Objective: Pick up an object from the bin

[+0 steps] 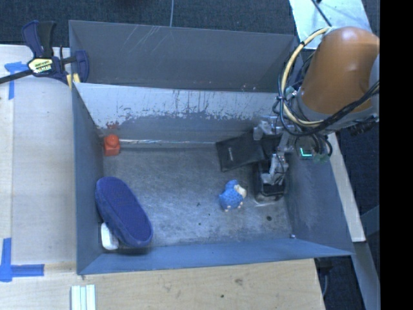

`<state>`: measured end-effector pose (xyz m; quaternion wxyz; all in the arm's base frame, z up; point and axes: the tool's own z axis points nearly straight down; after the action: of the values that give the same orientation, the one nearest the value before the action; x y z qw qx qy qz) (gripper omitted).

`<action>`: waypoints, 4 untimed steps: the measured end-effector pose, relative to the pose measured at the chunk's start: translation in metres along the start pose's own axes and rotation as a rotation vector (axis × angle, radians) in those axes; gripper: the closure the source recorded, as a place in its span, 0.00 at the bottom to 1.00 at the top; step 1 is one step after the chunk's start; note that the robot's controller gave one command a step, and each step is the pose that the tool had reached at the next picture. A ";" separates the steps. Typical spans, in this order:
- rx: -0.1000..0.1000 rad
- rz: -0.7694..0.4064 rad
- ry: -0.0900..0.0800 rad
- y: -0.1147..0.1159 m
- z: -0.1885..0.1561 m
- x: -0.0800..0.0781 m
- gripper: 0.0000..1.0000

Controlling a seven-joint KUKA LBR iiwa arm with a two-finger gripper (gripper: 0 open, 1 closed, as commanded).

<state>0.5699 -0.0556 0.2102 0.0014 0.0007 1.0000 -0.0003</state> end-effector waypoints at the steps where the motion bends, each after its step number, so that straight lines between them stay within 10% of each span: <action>1: -0.001 -0.317 0.001 0.030 0.079 0.038 0.00; 2: -0.001 -0.396 0.004 0.034 0.143 0.010 0.00; 3: 0.000 -0.396 -0.001 0.034 0.139 0.009 1.00; 4: 0.002 -0.362 -0.009 0.028 0.016 0.011 1.00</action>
Offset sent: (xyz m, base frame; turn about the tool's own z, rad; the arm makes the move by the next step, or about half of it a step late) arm -0.0382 0.0306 -0.0796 -0.3180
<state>0.5594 -0.0274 0.1943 0.0059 -0.1793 0.9838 -0.0015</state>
